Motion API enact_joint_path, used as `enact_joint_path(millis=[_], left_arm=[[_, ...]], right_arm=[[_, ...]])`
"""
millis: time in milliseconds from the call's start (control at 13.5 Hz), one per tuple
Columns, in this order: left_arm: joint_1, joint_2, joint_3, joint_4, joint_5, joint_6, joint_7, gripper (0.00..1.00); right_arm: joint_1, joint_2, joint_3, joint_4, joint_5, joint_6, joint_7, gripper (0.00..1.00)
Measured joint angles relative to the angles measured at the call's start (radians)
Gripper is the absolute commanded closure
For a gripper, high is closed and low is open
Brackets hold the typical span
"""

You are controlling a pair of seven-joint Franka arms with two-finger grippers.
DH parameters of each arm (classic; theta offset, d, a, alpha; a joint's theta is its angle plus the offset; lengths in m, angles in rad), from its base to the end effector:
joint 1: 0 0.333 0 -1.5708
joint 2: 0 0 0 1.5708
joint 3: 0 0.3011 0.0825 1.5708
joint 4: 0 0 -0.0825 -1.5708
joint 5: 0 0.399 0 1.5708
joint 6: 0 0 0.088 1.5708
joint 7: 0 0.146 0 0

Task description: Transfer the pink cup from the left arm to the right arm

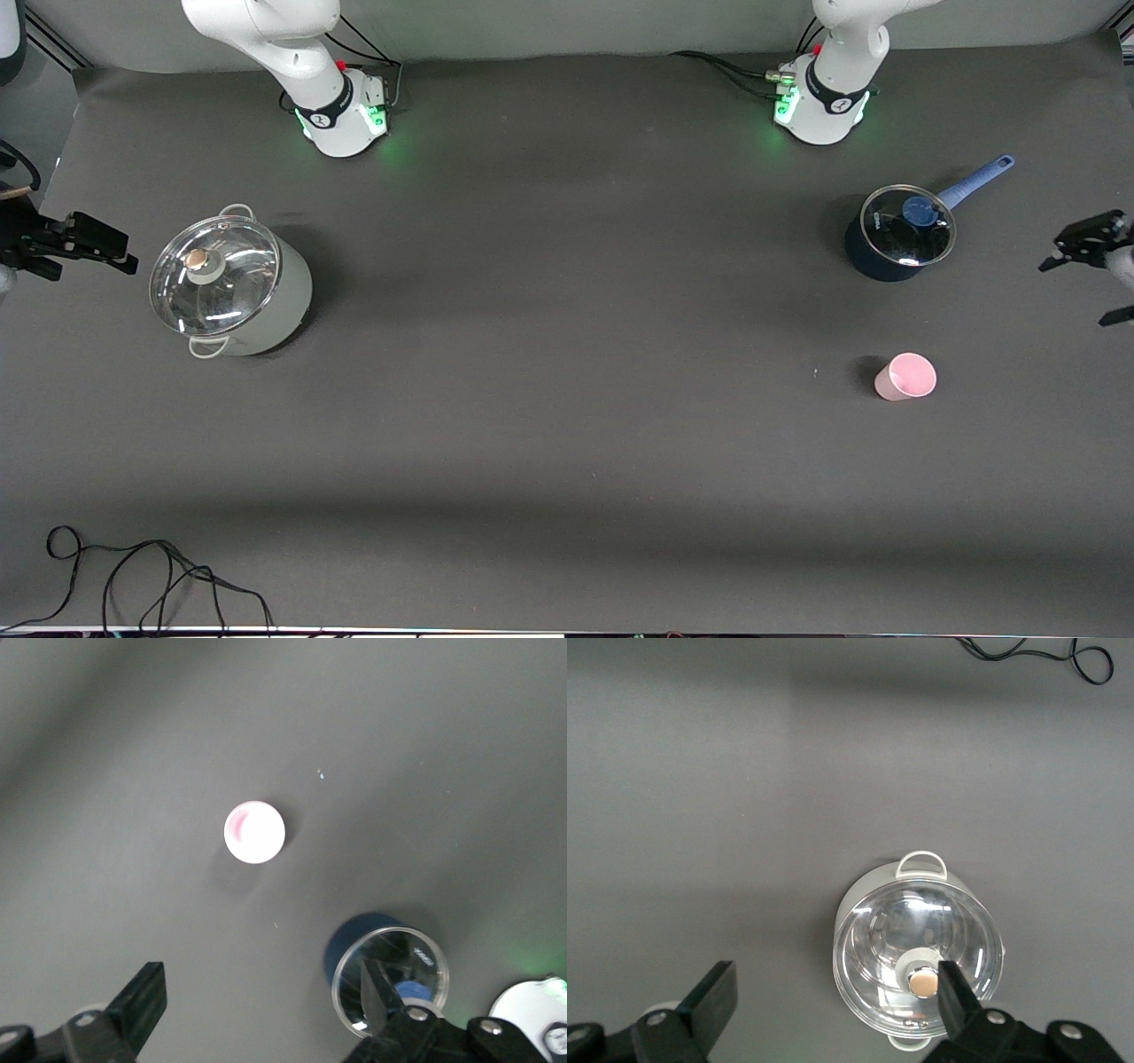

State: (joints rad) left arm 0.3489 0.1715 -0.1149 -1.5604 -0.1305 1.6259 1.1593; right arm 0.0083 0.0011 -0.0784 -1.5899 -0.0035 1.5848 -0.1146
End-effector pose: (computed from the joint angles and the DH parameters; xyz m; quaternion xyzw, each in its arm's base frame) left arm 0.5985 0.1278 0.4807 0.8944 -0.4379 0.0078 0.0908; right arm 0.5691 -0.0404 0.5619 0.9997 0.0223 -0.0033 0.0015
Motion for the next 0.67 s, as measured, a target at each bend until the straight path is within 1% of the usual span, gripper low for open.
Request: enact_joint_path(millis=[148,297,520,668], left_arm=[[0.077,0.053,0.001,0.003,-0.103,0.011,0.196,0.02],[0.160,0.127,0.003,0.016,-0.212,0.017,0.408,0.02],[0.269,0.258,0.004,0.034,-0.350,0.017,0.669,0.02],[0.317,0.352,0.004,0.039,-0.440,0.016,0.823,0.02]], right_arm=[[0.000,0.000,0.000,0.000,0.000,0.000,0.000,0.00],[0.000,0.000,0.000,0.000,0.000,0.000,0.000,0.00],[0.000,0.000,-0.001,0.000,0.000,0.000,0.000,0.00],[0.000,0.000,-0.001,0.000,0.000,0.000,0.000,0.00]])
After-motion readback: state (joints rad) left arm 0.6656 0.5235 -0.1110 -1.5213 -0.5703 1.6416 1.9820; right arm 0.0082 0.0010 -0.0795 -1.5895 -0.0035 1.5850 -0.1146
